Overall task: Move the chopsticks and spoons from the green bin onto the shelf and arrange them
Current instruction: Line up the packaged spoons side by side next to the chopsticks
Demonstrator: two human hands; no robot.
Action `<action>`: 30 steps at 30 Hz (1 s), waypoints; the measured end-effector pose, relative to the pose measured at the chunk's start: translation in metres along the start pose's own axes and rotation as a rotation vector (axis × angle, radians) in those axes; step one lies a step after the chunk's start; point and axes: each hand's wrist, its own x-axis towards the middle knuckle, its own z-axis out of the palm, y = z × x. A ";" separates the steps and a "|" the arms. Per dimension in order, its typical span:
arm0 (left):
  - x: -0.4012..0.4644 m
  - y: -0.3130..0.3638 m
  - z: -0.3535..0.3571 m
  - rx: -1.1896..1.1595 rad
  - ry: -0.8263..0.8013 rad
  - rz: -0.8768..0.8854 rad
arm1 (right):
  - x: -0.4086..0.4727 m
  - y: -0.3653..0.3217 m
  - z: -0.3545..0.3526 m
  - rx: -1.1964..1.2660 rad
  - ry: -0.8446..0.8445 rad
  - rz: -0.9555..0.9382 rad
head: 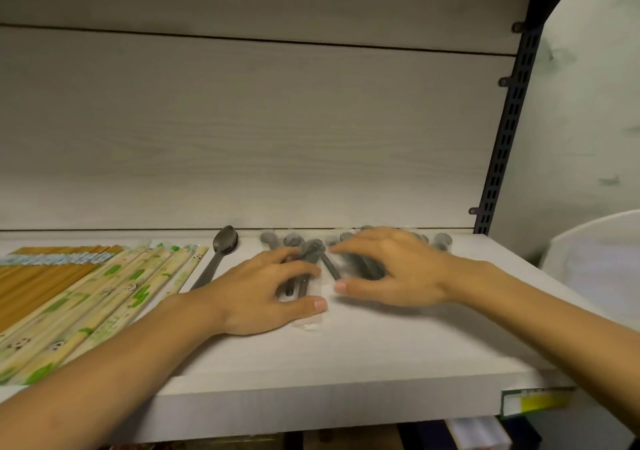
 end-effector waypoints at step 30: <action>0.003 -0.025 0.005 0.040 0.224 -0.059 | 0.028 -0.012 0.029 0.107 -0.061 -0.059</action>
